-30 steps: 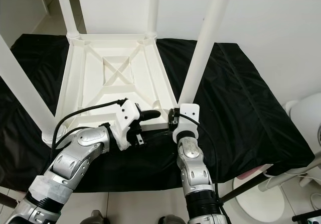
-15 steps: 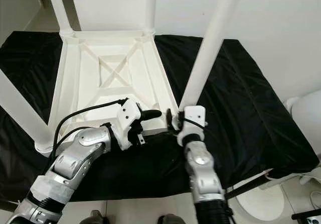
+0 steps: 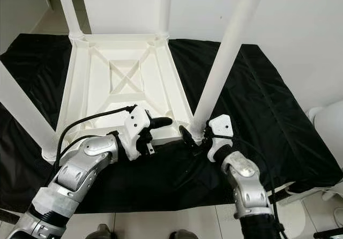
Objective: Building children table
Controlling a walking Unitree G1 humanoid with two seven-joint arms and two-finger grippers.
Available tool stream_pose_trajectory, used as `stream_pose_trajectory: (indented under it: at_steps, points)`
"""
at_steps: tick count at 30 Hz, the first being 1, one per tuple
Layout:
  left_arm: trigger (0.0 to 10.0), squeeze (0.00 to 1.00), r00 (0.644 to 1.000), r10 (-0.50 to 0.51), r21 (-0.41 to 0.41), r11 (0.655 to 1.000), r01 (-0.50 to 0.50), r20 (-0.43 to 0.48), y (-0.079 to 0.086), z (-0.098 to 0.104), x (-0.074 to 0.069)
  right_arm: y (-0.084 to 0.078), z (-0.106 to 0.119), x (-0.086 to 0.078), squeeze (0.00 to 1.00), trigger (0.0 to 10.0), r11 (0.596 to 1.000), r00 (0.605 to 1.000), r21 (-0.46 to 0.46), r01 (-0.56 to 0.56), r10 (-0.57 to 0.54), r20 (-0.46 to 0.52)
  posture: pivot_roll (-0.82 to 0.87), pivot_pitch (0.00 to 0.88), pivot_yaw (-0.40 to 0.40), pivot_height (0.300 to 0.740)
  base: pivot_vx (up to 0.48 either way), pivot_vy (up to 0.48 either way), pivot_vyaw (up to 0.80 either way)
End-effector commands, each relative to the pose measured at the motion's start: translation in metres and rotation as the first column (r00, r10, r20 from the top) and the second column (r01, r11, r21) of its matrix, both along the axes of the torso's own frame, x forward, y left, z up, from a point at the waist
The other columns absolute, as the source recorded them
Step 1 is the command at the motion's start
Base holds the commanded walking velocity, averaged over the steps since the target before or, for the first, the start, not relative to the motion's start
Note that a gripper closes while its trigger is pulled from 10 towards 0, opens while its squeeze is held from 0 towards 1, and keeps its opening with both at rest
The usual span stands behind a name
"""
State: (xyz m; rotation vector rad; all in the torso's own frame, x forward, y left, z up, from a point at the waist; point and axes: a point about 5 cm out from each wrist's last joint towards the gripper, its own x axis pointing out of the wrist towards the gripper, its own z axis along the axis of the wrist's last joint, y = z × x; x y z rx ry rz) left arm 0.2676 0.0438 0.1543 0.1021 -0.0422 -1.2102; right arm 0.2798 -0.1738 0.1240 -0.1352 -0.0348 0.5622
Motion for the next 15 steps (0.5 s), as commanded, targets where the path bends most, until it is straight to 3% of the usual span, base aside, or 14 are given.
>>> stream_pose_trajectory:
  at_steps: [1,3,4,5,15]
  points:
    - [10.0,0.00,1.000,-0.014,0.013,1.000,0.014,0.006,-0.002,0.000,0.000,-0.004,0.000,0.002,0.00,10.0,1.000,1.000,-0.011,-0.019,0.019,-0.002,0.02,0.000,-0.051,0.740,0.000,0.000,0.00]
    - [10.0,0.00,1.000,-0.013,0.013,1.000,0.013,0.007,-0.001,0.000,0.001,-0.006,0.002,0.005,0.00,10.0,0.999,0.999,-0.028,-0.037,0.037,-0.003,0.02,0.000,-0.049,0.740,0.000,0.000,0.00]
    - [10.0,0.00,1.000,-0.013,0.013,1.000,0.013,0.007,-0.001,0.000,0.001,-0.008,0.003,0.008,0.00,3.8,0.998,0.998,-0.034,-0.055,0.055,-0.006,0.02,0.000,-0.043,0.740,0.000,0.000,0.00]
    - [10.0,0.00,1.000,-0.013,0.013,1.000,0.013,0.008,-0.002,0.001,0.001,-0.010,0.003,0.011,0.00,0.0,0.996,0.997,-0.046,-0.072,0.071,-0.013,0.02,0.000,-0.041,0.740,0.000,0.000,0.00]
    - [10.0,0.00,1.000,-0.012,0.008,1.000,0.012,0.008,-0.002,0.002,0.002,-0.018,-0.004,0.010,0.00,0.0,0.992,0.992,-0.054,-0.116,0.113,-0.058,0.01,0.000,-0.039,0.740,0.000,0.000,0.00]
